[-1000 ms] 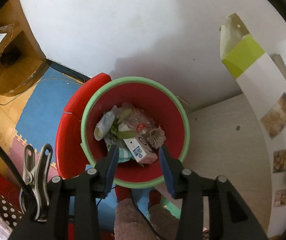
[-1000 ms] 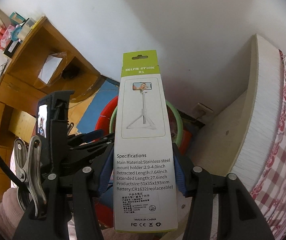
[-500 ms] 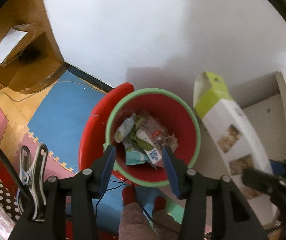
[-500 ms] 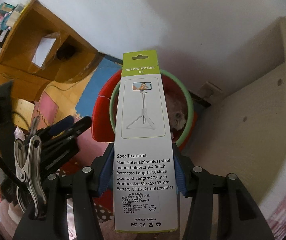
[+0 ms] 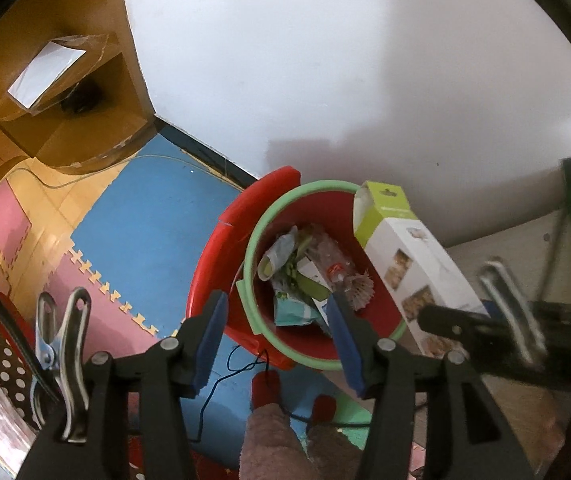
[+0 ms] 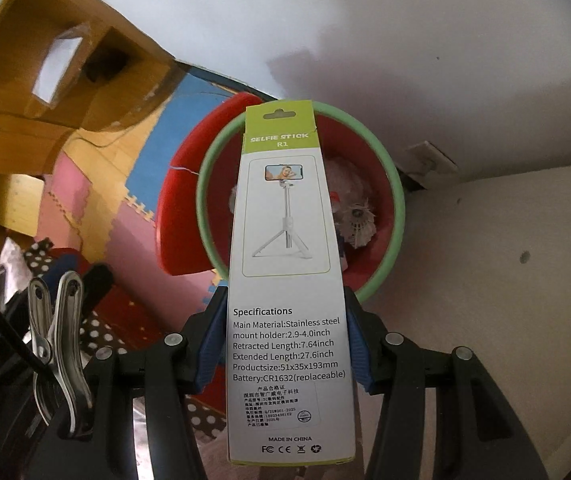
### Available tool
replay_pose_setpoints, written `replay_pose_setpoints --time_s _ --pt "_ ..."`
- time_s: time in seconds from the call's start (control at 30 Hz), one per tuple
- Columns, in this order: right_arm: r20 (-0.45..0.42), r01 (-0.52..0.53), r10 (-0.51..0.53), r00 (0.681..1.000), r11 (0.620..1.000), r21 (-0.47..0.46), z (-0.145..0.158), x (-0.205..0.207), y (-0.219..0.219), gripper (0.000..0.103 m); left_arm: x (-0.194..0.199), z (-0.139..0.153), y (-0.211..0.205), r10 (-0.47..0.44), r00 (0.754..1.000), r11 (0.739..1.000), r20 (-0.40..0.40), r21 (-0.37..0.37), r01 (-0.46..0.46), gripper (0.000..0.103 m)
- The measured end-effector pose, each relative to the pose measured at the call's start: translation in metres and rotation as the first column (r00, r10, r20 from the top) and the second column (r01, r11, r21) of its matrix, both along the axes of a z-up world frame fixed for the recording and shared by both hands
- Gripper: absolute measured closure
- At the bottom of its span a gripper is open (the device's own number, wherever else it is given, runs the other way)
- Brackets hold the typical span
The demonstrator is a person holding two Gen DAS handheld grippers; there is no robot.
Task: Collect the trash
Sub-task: 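Lower the selfie stick box into the bucket and open the right gripper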
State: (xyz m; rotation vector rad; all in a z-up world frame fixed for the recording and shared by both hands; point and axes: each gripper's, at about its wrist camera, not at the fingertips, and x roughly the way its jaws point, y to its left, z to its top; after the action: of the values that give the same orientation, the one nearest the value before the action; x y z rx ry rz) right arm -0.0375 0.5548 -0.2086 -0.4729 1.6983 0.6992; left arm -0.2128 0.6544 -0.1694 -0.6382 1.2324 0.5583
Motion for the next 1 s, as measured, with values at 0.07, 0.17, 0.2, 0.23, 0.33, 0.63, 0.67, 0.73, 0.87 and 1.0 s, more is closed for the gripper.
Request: replay_pose_setpoints --time_s 0.07,0.17,0.2,0.23,0.33,0.63,0.67,0.73,0.87,1.0 --pt "-0.002 -0.009 0.009 1.000 1.000 -0.029 -0.011 0.003 0.005 0.049 -0.002 0.001 0.000 0.006 1.000 1.000 0.002 0.000 -0.006 0.048" --pt "0.001 -0.010 0.010 1.000 0.998 -0.063 -0.026 0.007 0.012 0.049 -0.006 0.002 0.002 0.019 1.000 1.000 0.004 -0.006 -0.019 0.048" --pt "0.001 -0.008 0.008 1.000 0.997 -0.071 -0.031 0.009 0.014 0.049 -0.008 0.002 0.003 0.024 1.000 1.000 0.005 -0.011 -0.024 0.047" --pt "0.001 -0.004 0.004 1.000 0.997 -0.071 -0.035 0.011 0.015 0.049 -0.009 0.002 0.003 0.029 1.000 0.999 0.006 -0.013 -0.029 0.046" --pt "0.011 0.000 0.000 1.000 0.998 -0.063 -0.040 0.013 0.016 0.048 -0.012 0.002 0.005 0.039 0.999 0.999 0.008 -0.019 -0.039 0.046" --pt "0.051 0.051 -0.051 0.997 0.999 -0.008 -0.030 0.014 0.013 0.041 -0.010 0.003 0.003 0.034 0.999 0.999 0.011 -0.019 -0.034 0.045" --pt "0.055 0.050 -0.049 0.997 0.999 -0.003 -0.028 0.014 0.013 0.041 -0.010 0.004 0.003 0.032 0.999 0.999 0.013 -0.019 -0.032 0.045" --pt "0.058 0.050 -0.051 0.997 0.999 0.012 -0.021 0.013 0.011 0.041 -0.008 0.005 0.002 0.026 1.000 1.000 0.015 -0.016 -0.026 0.045" --pt "0.058 0.052 -0.054 0.997 0.998 0.038 -0.009 0.009 0.006 0.041 -0.005 0.008 -0.001 0.006 1.000 1.000 0.022 -0.016 -0.006 0.045" --pt "0.053 0.067 -0.070 0.996 0.996 0.066 0.005 0.005 -0.001 0.041 -0.002 0.012 -0.004 -0.016 0.999 1.000 0.028 -0.015 0.016 0.045"
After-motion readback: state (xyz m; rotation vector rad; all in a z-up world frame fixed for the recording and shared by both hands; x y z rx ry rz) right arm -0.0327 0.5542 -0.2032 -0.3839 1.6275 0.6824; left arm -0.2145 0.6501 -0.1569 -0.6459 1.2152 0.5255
